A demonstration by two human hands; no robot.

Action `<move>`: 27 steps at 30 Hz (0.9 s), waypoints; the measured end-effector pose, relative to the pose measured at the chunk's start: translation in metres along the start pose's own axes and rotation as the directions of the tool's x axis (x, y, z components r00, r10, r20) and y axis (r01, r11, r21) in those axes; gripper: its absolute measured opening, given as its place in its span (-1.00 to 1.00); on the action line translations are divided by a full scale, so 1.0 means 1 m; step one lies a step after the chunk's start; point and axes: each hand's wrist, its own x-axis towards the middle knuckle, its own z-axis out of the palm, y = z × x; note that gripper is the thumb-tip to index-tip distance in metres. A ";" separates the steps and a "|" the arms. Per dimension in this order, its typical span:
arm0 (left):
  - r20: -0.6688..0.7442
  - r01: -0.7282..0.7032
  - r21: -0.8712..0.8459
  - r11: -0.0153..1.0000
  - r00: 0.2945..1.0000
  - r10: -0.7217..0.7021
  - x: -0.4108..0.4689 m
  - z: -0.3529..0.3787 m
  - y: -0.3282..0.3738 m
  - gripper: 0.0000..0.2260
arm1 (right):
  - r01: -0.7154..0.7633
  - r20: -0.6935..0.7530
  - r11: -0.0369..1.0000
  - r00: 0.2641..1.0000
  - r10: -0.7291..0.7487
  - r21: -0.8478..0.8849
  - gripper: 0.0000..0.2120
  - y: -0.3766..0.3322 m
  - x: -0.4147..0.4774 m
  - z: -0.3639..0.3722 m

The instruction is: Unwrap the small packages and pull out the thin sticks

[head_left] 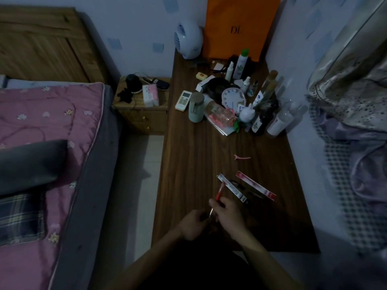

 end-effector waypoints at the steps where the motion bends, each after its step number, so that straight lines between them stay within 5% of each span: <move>1: -0.007 -0.018 0.048 0.999 1.000 0.019 0.000 -0.002 -0.001 -0.76 | -0.003 0.015 1.000 1.000 0.003 0.003 -0.77 0.000 0.000 -0.001; 5: 0.004 -0.009 0.234 0.972 1.000 0.008 -0.003 -0.010 -0.013 -0.80 | -0.055 -0.049 0.983 0.997 0.064 0.174 -0.77 -0.003 0.003 -0.011; 8: -0.010 -0.012 0.286 0.958 1.000 0.015 -0.009 -0.016 -0.021 -0.86 | 0.003 -0.072 0.994 0.997 0.005 0.109 -0.74 -0.006 0.007 -0.015; 14: -0.125 -0.007 0.348 0.937 0.991 0.054 -0.019 -0.021 -0.024 -0.89 | -0.004 0.113 0.996 0.994 -0.006 0.086 -0.70 -0.013 0.002 -0.003; 17: -0.205 -0.054 0.347 0.936 0.970 0.131 -0.016 -0.011 -0.017 -0.87 | -0.056 0.151 0.985 0.988 0.031 0.163 -0.85 -0.012 -0.002 0.005; 23: -0.256 -0.027 0.362 0.932 0.958 0.127 -0.012 0.012 -0.016 -0.62 | -0.196 0.055 0.930 0.981 0.188 0.312 -0.55 -0.009 -0.002 0.018; 27: -0.252 0.000 0.372 0.928 0.962 0.101 -0.013 0.012 -0.020 -0.54 | -0.147 -0.029 0.955 0.987 0.159 0.259 -0.62 -0.007 -0.004 0.024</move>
